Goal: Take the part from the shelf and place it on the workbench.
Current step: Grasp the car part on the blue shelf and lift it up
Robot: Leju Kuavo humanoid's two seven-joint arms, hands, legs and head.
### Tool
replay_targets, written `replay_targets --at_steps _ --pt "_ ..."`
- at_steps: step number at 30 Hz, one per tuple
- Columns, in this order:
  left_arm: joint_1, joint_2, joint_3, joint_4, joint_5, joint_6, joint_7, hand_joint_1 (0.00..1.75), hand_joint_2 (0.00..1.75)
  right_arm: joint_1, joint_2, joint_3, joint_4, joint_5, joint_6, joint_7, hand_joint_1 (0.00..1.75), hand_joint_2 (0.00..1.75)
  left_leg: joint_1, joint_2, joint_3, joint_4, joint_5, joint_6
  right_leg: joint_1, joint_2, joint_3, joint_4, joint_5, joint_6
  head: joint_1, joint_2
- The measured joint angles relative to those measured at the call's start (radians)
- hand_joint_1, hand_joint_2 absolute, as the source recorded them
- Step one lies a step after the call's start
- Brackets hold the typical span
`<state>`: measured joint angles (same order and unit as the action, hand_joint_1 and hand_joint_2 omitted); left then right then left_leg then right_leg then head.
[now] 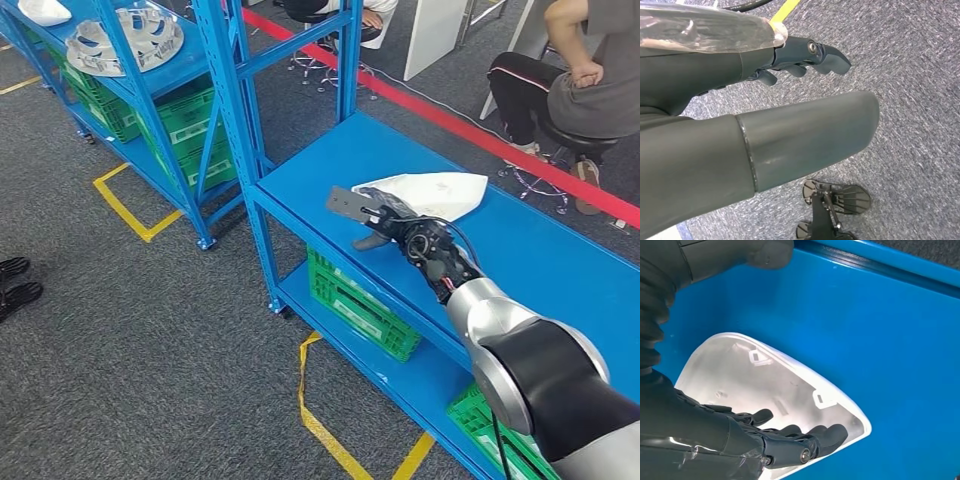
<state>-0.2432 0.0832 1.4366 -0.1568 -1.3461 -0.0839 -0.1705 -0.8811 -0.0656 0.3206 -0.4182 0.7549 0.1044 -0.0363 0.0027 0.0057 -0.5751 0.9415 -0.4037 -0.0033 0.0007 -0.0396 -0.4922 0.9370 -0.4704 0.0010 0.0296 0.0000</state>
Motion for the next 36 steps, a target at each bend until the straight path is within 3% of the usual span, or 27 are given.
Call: replay_targets --at_steps 36 --pt "-0.004 0.000 0.000 0.000 -0.013 0.000 -0.001 0.00 0.00 -0.043 -0.044 -0.002 0.043 0.032 -0.006 0.049 0.00 1.75 0.000 0.000 0.000 0.000 0.000 0.000 0.000 0.001 -0.001 0.000 0.000 0.000 0.000 0.000"
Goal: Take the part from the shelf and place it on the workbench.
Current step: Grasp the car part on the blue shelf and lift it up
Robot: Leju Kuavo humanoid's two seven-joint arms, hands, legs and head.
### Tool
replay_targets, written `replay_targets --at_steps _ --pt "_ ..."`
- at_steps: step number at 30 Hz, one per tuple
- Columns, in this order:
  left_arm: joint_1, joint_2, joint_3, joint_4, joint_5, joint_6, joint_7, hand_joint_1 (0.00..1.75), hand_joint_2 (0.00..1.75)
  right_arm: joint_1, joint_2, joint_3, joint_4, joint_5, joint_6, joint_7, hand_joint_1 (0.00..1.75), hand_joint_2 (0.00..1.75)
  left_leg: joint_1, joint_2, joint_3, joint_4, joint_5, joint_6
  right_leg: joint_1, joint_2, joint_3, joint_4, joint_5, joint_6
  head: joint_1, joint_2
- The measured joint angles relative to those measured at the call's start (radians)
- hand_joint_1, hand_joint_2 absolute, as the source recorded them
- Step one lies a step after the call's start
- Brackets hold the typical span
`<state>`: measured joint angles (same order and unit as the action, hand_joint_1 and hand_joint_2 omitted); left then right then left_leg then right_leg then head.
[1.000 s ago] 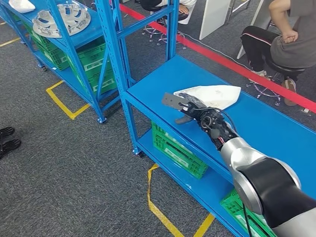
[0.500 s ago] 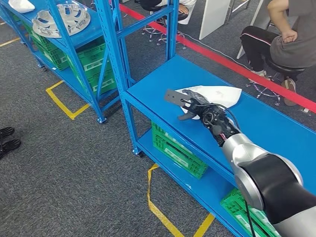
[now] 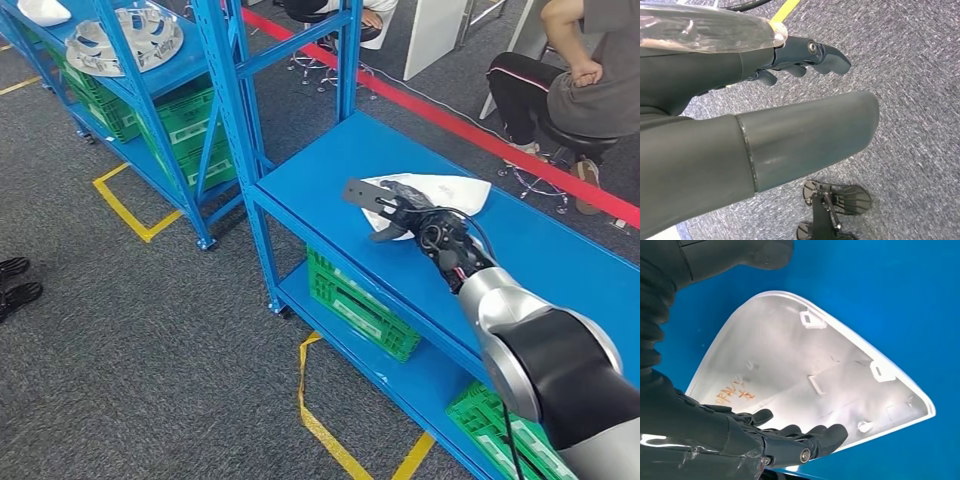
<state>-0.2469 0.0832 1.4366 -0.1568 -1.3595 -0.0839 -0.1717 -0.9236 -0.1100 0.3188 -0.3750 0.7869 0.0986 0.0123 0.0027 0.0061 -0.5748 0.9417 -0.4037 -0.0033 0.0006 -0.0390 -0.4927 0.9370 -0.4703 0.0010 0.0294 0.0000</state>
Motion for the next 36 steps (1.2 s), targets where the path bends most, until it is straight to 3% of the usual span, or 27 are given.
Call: replay_targets --at_steps 16,36 --pt "-0.003 0.000 0.000 0.000 -0.003 0.000 0.000 0.00 0.00 -0.002 -0.011 -0.003 0.008 0.004 0.007 0.002 0.00 1.75 0.000 0.000 0.000 0.000 0.000 0.000 0.000 0.000 0.000 0.000 0.000 0.000 0.000 0.000" --pt "-0.010 -0.002 0.000 0.000 -0.016 0.000 0.001 0.00 0.00 0.008 -0.025 -0.009 0.041 -0.013 0.090 0.033 0.00 1.75 0.000 0.000 0.000 0.000 0.000 0.000 0.000 0.001 0.000 0.000 0.000 0.000 0.000 0.000"
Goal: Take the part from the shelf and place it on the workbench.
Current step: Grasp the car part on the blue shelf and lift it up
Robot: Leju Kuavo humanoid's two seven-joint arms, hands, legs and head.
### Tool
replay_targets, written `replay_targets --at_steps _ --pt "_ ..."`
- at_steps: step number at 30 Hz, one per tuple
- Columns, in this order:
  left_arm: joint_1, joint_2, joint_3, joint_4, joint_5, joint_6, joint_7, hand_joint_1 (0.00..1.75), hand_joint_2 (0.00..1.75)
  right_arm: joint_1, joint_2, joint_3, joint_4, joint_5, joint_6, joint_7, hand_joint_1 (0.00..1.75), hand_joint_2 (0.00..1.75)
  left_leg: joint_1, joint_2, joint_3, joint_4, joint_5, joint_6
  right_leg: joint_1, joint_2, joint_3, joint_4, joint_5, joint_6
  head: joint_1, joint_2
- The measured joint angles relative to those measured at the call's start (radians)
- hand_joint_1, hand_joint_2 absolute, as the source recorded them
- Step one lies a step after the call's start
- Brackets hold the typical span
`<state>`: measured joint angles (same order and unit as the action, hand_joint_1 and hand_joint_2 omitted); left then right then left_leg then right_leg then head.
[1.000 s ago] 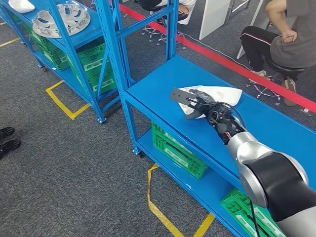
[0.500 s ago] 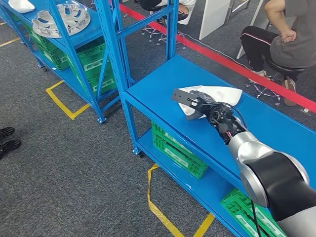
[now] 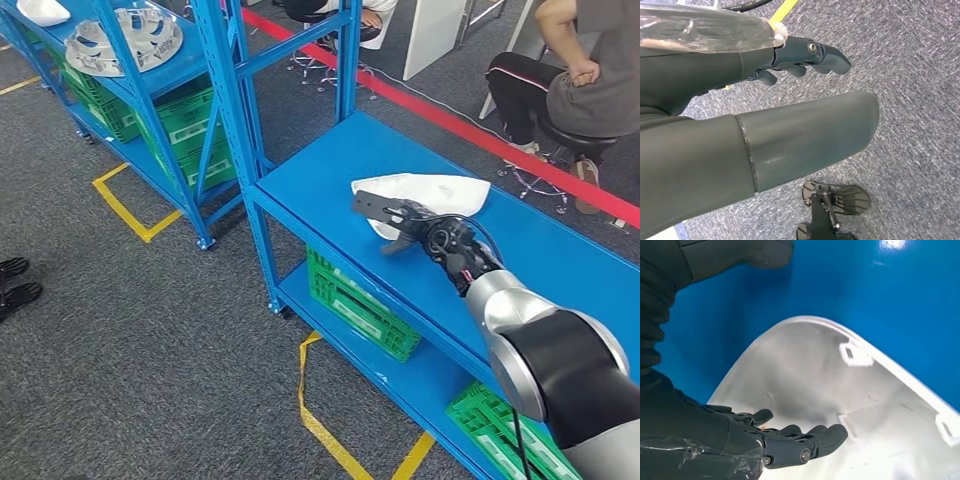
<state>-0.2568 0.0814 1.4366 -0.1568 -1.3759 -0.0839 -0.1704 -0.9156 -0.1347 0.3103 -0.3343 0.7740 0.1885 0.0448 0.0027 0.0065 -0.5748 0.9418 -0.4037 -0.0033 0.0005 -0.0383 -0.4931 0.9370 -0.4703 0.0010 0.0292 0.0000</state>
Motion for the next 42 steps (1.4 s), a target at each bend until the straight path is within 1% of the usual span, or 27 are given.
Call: replay_targets --at_steps 9,32,42 --pt "0.000 0.000 0.000 0.000 0.001 0.000 0.001 0.00 0.00 0.009 0.000 -0.004 0.012 0.005 0.017 0.008 0.00 1.75 0.000 0.000 0.000 0.000 0.000 0.000 0.000 0.000 0.000 0.000 0.000 0.000 0.000 0.000" --pt "0.003 0.000 0.000 0.000 0.008 0.000 0.001 0.00 0.00 0.009 0.000 -0.006 0.020 0.024 0.010 0.018 0.00 1.75 0.000 0.000 0.000 0.000 0.000 0.000 0.000 0.000 0.001 0.000 0.000 0.000 0.000 0.000" --pt "0.003 0.001 0.000 0.000 0.008 0.000 0.001 0.00 0.00 0.009 0.000 -0.006 0.026 0.048 -0.030 0.023 0.00 1.75 0.000 0.000 0.000 0.000 0.000 0.000 0.000 0.000 0.001 0.000 0.000 0.000 0.000 0.000"
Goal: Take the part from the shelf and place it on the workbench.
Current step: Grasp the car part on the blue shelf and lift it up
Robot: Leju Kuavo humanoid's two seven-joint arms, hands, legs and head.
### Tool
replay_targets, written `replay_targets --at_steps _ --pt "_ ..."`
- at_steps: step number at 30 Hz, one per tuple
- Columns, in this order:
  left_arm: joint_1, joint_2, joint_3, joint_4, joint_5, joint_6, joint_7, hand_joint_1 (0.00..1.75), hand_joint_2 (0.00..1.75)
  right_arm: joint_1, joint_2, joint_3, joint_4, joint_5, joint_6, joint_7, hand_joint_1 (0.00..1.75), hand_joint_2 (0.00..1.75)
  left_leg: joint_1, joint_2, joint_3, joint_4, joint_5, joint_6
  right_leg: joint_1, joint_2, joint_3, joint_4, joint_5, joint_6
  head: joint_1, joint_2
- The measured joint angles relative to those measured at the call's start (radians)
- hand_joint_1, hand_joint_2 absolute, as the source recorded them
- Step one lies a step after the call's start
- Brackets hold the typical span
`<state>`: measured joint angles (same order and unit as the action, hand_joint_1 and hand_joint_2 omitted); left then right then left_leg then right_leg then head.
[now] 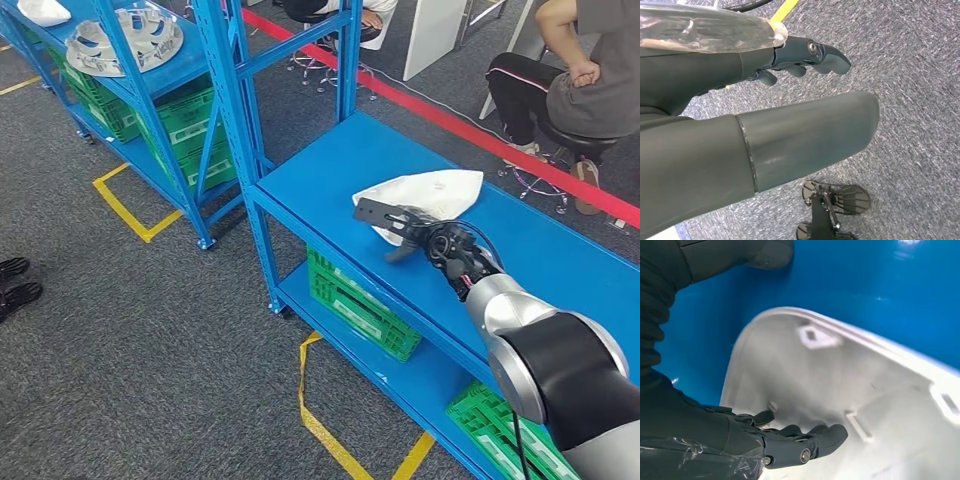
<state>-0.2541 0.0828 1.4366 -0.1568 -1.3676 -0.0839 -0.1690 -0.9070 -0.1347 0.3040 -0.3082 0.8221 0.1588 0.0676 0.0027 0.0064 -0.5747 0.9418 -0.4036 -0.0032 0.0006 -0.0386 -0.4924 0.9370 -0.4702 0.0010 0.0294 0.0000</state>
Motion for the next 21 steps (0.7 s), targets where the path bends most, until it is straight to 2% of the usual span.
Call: replay_targets --at_steps 18,21 --pt "0.000 0.000 0.000 0.000 -0.005 0.000 -0.003 0.00 0.00 -0.016 -0.009 0.000 0.000 0.031 -0.046 -0.002 0.00 1.75 0.000 0.000 0.000 0.000 0.000 0.000 0.000 0.000 0.000 0.000 0.000 0.000 0.000 0.000" --pt "0.003 0.000 0.000 0.000 -0.015 -0.013 -0.030 0.00 0.00 -0.016 -0.016 0.000 0.000 0.033 -0.055 0.002 0.00 1.75 0.000 0.000 0.000 0.000 0.000 0.000 0.000 0.000 -0.001 0.000 0.000 0.000 0.000 0.000"
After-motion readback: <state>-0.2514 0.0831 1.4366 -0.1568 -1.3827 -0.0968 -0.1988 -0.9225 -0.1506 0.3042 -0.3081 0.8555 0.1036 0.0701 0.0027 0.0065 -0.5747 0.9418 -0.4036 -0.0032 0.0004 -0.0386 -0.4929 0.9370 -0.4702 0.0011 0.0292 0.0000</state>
